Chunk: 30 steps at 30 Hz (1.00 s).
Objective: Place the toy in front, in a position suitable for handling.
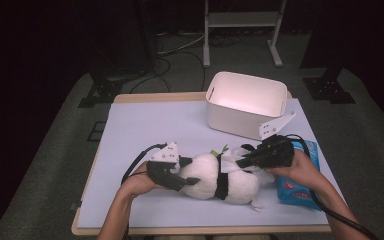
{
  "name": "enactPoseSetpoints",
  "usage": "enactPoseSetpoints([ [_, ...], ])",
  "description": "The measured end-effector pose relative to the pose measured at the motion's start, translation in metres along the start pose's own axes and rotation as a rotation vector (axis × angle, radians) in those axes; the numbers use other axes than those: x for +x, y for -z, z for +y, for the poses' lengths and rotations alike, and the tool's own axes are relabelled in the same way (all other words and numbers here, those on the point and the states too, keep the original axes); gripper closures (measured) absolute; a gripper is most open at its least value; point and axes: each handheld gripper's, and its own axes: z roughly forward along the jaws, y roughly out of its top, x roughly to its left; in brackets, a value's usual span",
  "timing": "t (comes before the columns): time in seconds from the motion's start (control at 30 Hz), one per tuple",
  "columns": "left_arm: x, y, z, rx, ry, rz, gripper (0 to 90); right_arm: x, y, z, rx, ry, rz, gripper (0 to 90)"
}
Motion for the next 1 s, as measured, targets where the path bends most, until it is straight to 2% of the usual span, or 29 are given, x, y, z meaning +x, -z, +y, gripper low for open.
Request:
enactPoseSetpoints([
  [0.2, 0.000, 0.000, 0.000, 0.001, 0.009, -0.001, 34.8, 0.006, -0.014, 0.013, 0.043, 0.048, -0.001, 84.9],
  [0.33, 0.001, 0.000, 0.000, -0.006, 0.007, -0.005, 34.6, 0.005, -0.008, 0.008, 0.041, 0.034, -0.004, 85.0],
  [0.63, 0.000, -0.001, 0.002, -0.016, 0.014, -0.008, 34.4, 0.003, 0.013, -0.023, -0.023, -0.013, -0.011, 85.0],
  [0.8, 0.001, -0.001, 0.002, -0.016, 0.017, -0.009, 34.4, 0.000, 0.022, -0.037, -0.029, -0.040, -0.025, 85.0],
  [0.9, 0.001, -0.001, 0.004, -0.017, 0.019, -0.006, 34.4, 0.001, 0.023, -0.036, -0.028, -0.043, -0.038, 85.1],
  [1.0, -0.001, -0.001, 0.006, -0.020, 0.014, -0.002, 34.4, 0.002, 0.020, -0.026, -0.025, -0.021, -0.042, 85.1],
])
